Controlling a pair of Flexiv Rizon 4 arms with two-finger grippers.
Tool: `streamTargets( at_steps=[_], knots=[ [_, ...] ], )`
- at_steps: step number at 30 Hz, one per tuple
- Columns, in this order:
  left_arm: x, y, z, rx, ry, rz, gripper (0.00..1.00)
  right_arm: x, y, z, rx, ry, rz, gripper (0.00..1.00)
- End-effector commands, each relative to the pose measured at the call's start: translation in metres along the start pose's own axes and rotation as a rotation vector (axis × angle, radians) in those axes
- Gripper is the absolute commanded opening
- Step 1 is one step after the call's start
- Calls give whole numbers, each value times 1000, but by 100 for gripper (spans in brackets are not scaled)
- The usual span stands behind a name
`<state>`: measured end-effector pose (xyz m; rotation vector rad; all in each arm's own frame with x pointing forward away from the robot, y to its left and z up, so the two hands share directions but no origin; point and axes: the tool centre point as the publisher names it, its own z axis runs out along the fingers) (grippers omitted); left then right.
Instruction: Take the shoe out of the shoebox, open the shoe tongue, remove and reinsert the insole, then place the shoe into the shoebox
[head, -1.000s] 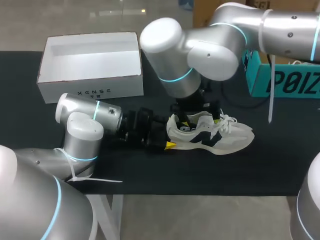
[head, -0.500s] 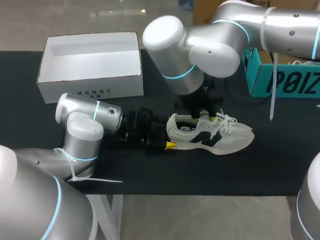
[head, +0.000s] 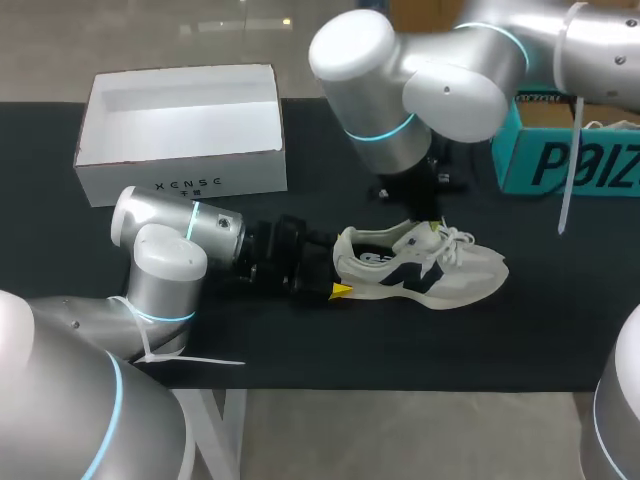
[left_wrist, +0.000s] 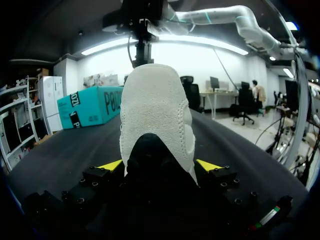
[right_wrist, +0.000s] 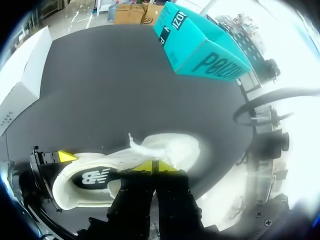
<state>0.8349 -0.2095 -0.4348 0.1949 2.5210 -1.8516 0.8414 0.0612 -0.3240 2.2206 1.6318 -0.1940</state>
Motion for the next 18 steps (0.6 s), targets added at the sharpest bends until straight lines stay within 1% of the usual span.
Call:
streamTargets(
  at_steps=[1, 5, 7, 8, 9, 10, 11, 12, 18],
  knots=[
    [-1, 1, 0, -4, 3, 0, 0, -16, 6, -1, 4, 21, 15, 0],
    [-1, 1, 0, -4, 3, 0, 0, -27, 13, 0, 13, 36, 48, 0],
    [-1, 1, 0, -4, 3, 0, 0, -27, 13, -1, 15, 38, 47, 0],
    [-1, 1, 0, -4, 3, 0, 0, -25, 12, -4, 15, 42, 43, 9],
    [-1, 1, 0, -4, 3, 0, 0, -23, 10, -6, 13, 44, 33, 33],
    [-1, 1, 0, -4, 3, 0, 0, -21, 7, -9, 10, 48, 23, 51],
    [-1, 1, 0, -4, 3, 0, 0, -18, 4, -12, 4, 53, 15, 89],
    [-1, 1, 0, -4, 3, 0, 0, -15, 0, -14, 0, 60, 8, 100],
    [-1, 1, 0, -4, 3, 0, 0, 1, -19, -21, -5, 83, -27, 100]
  ],
)
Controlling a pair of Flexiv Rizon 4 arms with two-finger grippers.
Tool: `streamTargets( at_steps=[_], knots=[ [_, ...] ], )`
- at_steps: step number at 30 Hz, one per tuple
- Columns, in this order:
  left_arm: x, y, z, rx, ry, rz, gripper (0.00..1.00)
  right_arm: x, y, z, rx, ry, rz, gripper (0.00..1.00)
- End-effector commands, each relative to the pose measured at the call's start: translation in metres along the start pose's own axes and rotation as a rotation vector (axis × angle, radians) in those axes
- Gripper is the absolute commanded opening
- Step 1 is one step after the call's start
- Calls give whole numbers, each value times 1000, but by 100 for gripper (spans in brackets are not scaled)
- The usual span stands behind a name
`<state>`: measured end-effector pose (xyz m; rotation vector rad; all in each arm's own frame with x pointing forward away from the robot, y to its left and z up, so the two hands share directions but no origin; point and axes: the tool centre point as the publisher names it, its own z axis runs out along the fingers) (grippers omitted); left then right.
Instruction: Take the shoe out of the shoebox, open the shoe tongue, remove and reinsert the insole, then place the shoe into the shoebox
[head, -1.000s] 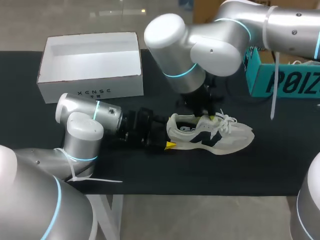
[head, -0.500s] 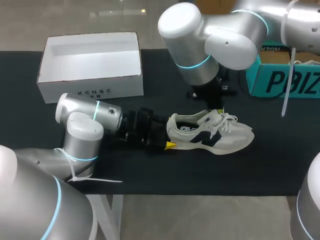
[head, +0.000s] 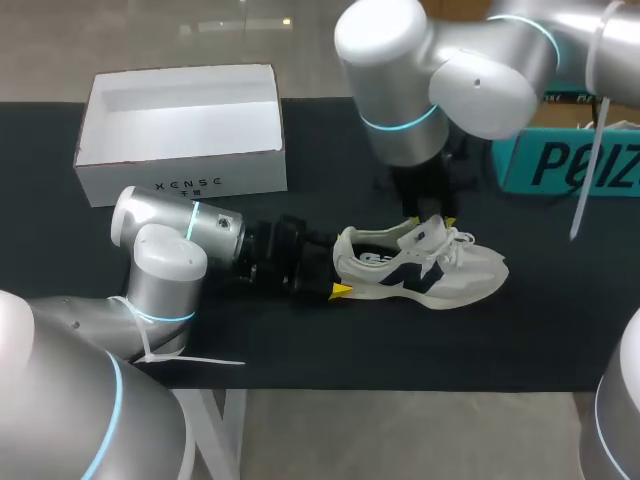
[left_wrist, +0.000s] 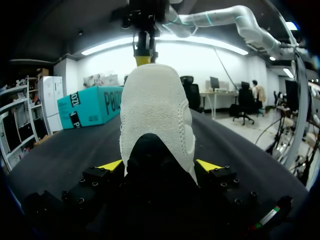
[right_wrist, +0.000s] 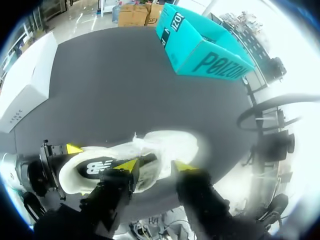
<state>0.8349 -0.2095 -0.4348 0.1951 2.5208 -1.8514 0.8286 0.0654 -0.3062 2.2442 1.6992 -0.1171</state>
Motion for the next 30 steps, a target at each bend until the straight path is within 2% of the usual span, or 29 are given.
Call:
streamTargets(
  at_steps=[1, 7, 15, 23, 30],
  knots=[
    [-1, 1, 0, -4, 3, 0, 0, 11, -13, -2, -12, 6, -10, 100],
    [-1, 1, 0, -4, 3, 0, 0, 25, -25, -11, -21, 9, -21, 100],
    [-1, 1, 0, -4, 3, 0, 0, 29, -39, -9, 17, 14, 1, 100],
    [-1, 1, 0, -4, 3, 0, 0, 17, -40, -4, 6, 30, 175, 100],
    [-1, 1, 0, -4, 3, 0, 0, 12, -47, 1, 27, 41, 311, 100]
  ],
)
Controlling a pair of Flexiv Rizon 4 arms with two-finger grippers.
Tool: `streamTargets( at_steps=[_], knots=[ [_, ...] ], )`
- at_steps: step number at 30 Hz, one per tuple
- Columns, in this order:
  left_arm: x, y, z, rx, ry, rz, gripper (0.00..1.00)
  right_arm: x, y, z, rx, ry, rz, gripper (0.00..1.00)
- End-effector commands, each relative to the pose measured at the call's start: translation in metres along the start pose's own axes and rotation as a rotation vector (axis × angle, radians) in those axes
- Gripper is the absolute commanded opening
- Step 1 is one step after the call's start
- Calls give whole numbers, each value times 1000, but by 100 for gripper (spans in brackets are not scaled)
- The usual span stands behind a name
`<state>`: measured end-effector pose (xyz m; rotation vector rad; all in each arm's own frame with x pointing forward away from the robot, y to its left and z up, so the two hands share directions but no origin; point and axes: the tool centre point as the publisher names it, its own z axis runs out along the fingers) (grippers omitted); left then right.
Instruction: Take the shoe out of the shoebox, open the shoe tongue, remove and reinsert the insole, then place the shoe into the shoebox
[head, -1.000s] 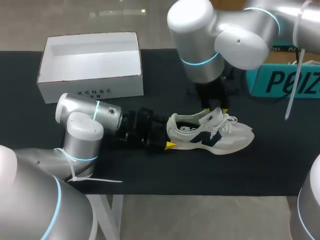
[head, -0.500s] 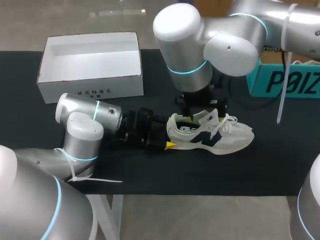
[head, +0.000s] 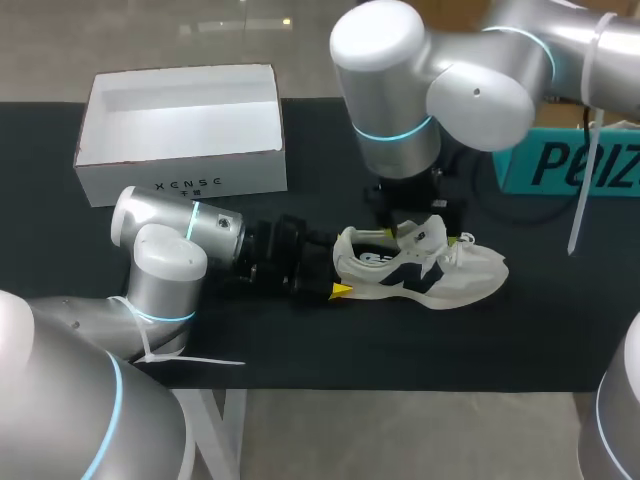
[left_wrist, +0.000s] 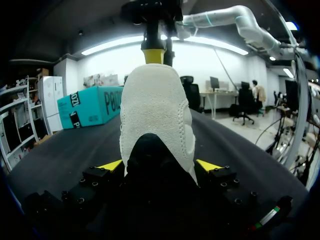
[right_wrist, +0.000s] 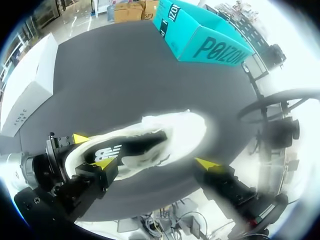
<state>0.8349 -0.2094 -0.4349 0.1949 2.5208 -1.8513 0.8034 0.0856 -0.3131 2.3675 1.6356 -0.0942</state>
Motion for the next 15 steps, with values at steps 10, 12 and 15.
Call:
streamTargets(
  at_steps=[10, 12, 15],
  knots=[
    [-1, 1, 0, -4, 3, 0, 0, 2, -25, 10, -10, 20, 317, 100],
    [-1, 1, 0, -4, 3, 0, 0, 7, -24, 9, -5, 25, 317, 100],
    [-1, 1, 0, -4, 3, 0, 0, 18, -24, 8, -2, 32, 294, 100]
  ],
)
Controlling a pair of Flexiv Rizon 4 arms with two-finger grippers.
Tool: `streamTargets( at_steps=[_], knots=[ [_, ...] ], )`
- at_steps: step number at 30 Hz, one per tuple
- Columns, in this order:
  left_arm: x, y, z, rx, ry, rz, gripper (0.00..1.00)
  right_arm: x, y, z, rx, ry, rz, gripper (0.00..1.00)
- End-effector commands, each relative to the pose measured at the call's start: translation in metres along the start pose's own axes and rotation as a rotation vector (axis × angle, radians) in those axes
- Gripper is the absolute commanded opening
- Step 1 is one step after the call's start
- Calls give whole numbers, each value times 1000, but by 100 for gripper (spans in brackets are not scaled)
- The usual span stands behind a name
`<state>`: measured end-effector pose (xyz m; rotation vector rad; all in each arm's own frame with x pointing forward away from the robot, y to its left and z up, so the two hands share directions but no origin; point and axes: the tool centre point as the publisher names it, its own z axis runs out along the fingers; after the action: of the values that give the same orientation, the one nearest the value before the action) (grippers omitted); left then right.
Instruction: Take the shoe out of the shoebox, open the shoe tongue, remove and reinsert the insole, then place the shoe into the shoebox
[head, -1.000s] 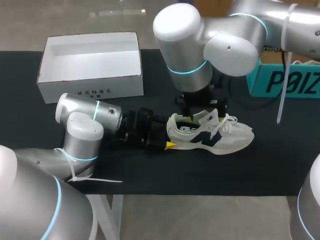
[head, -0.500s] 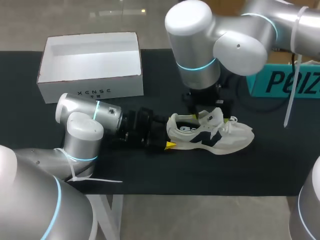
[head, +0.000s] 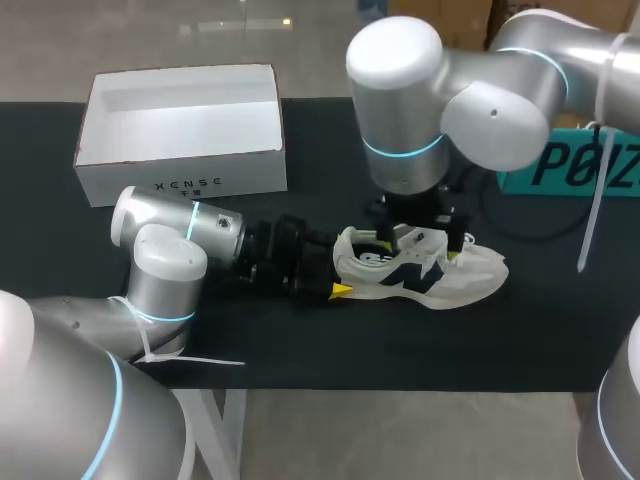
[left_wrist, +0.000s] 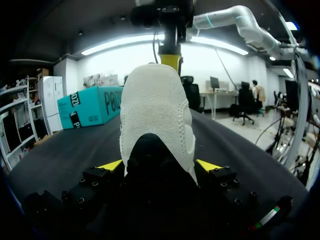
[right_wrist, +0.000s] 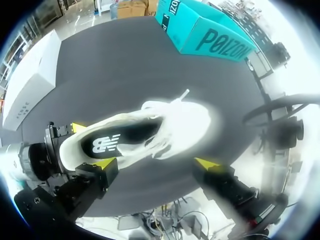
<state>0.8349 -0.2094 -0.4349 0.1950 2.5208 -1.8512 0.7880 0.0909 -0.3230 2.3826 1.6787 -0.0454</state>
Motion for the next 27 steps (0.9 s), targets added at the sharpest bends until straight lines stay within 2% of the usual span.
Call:
streamTargets(
  at_steps=[1, 7, 15, 16, 17, 18, 19, 20, 21, 22, 27],
  knots=[
    [-1, 1, 0, -4, 3, 0, 0, 20, -5, 2, -17, -13, 299, 100],
    [-1, 1, 0, -4, 3, 0, 0, 32, 3, 6, -22, -23, 268, 100],
    [-1, 1, 0, -4, 3, 0, 0, 26, 10, 20, 0, -36, 293, 100],
    [-1, 1, 0, -4, 3, 0, 0, 24, 12, 21, 1, -37, 295, 94],
    [-1, 1, 0, -4, 3, 0, 0, 23, 13, 21, 0, -39, 297, 76],
    [-1, 1, 0, -4, 3, 0, 0, 21, 14, 22, 0, -42, 299, 76],
    [-1, 1, 0, -4, 3, 0, 0, 19, 15, 22, 0, -43, 301, 25],
    [-1, 1, 0, -4, 3, 0, 0, 18, 15, 23, 1, -45, 304, 17],
    [-1, 1, 0, -4, 3, 0, 0, 16, 15, 23, 1, -47, 306, 5],
    [-1, 1, 0, -4, 3, 0, 0, 14, 15, 23, 0, -49, 307, 0],
    [-1, 1, 0, -4, 3, 0, 0, 6, 17, 24, 4, -49, 313, 0]
  ],
)
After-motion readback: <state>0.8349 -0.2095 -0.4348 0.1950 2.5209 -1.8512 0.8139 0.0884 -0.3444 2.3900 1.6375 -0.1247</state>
